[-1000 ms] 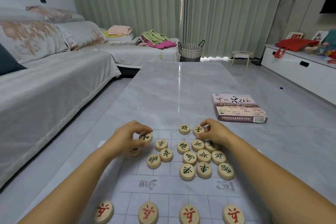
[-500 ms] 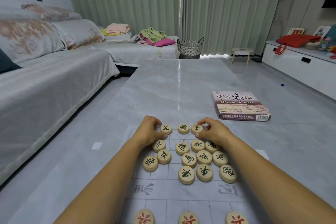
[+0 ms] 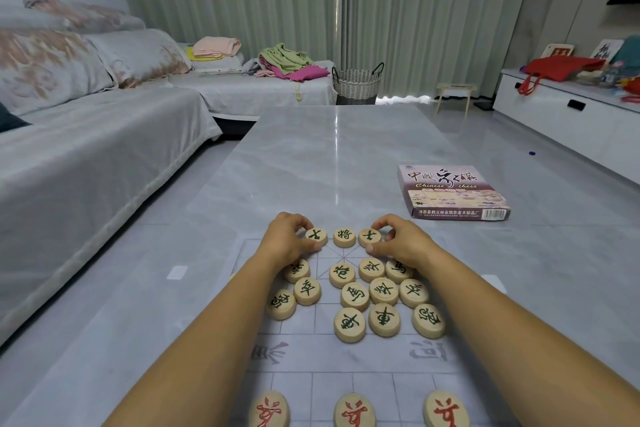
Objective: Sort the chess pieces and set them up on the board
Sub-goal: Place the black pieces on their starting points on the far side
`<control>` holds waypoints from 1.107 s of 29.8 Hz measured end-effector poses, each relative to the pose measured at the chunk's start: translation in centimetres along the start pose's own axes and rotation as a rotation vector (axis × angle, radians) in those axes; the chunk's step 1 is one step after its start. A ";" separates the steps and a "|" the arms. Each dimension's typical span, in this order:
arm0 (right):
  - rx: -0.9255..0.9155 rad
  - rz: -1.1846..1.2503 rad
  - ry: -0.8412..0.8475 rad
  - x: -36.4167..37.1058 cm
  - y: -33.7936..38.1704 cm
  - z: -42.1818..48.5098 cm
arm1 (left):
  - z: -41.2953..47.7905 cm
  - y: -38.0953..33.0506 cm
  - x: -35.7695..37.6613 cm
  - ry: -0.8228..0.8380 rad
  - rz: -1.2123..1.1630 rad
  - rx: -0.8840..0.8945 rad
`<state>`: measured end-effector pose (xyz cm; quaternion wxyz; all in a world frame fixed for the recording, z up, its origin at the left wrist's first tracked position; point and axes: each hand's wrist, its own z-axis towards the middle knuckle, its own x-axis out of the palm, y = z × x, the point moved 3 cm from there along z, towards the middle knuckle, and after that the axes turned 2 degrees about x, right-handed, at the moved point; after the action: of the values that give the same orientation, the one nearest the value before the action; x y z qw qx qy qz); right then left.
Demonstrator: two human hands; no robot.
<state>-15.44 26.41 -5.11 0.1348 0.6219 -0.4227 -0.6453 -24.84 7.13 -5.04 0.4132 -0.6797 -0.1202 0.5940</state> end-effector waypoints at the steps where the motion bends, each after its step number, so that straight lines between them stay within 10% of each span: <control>1: 0.002 -0.009 -0.004 0.0 0.0 0.0 | 0.0 0.0 0.0 0.002 -0.004 0.004; 33: 0.055 0.277 -0.010 -3.5 -1.9 -2.6 | -6.9 1.8 -4.7 0.104 -0.048 0.091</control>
<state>-11.68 29.05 -3.74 0.2035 0.5579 -0.5228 -0.6116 -20.45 0.03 -3.36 0.4635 -0.6869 -0.0876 0.5529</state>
